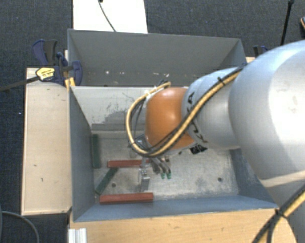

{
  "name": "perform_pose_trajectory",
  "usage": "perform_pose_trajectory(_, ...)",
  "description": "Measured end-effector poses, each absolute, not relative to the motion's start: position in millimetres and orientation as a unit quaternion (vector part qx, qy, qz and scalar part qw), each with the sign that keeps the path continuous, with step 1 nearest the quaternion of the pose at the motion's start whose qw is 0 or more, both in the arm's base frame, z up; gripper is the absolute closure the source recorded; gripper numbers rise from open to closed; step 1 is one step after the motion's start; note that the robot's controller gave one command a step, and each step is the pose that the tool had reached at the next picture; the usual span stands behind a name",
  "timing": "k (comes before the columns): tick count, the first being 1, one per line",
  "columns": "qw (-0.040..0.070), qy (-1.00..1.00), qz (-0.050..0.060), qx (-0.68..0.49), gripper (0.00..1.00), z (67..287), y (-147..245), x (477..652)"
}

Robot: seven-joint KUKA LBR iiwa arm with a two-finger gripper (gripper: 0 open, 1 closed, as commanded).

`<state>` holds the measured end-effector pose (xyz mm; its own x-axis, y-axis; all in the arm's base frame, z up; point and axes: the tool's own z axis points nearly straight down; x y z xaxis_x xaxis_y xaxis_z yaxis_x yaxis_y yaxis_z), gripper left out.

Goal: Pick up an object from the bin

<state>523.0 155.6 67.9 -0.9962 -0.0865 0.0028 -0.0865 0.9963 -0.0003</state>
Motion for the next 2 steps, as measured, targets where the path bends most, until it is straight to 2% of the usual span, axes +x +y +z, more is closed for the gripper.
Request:
perform_pose_trajectory(1, 0.001, -0.999, 0.000, 0.042, 0.00, 68.2, 155.7, 523.2)
perform_pose_trajectory(2, 0.001, -0.999, 0.000, 0.041, 1.00, 68.2, 155.7, 523.2)
